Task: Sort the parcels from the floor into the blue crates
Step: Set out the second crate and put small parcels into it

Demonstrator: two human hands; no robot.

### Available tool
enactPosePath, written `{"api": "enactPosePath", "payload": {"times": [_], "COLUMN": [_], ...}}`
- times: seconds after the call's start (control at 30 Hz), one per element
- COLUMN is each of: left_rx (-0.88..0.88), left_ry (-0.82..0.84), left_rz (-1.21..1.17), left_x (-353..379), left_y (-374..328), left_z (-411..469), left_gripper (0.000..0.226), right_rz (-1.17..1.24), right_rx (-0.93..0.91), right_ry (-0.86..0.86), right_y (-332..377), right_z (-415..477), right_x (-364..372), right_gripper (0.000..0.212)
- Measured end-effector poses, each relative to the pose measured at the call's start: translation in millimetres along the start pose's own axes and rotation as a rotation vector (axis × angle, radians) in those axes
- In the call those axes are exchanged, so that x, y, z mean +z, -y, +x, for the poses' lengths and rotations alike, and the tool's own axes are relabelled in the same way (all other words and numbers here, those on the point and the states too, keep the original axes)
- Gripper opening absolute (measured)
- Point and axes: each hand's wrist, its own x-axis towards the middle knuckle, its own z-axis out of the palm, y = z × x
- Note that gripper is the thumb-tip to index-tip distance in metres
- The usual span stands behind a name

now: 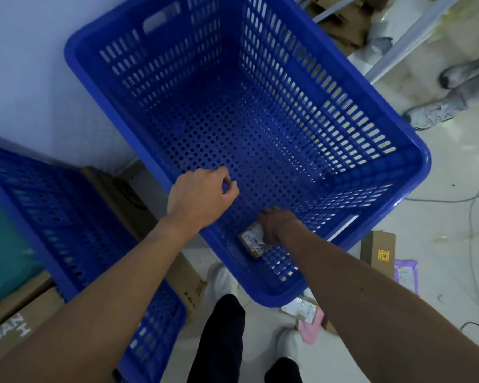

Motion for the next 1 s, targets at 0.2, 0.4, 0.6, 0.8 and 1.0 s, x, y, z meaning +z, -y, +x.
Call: {"api": "enactPosePath", "payload": {"times": [0.2, 0.4, 0.6, 0.8, 1.0], "left_rx": [0.004, -0.050, -0.192, -0.147, -0.203], "left_ry": [0.023, 0.177, 0.169, 0.116, -0.057], "left_rz": [0.046, -0.117, -0.349, -0.487, -0.611], "left_x": [0, -13, -33, -43, -39], "left_y": [-3, -13, -64, -158, -263], "left_z": [0, -7, -30, -69, -139], "left_gripper": [0.032, 0.023, 0.020, 0.018, 0.017], "right_rz": [0.173, 0.350, 0.492, 0.578, 0.669], "right_rx": [0.040, 0.077, 0.145, 0.235, 0.291], "right_ry": [-0.092, -0.312, -0.601, -0.677, -0.622], "right_y": [-15, -35, -61, -99, -145], "right_z": [-49, -125, -210, -277, -338], "right_x": [-9, -19, -2, 77, 204], "right_gripper": [0.067, 0.051, 0.049, 0.049, 0.053]}}
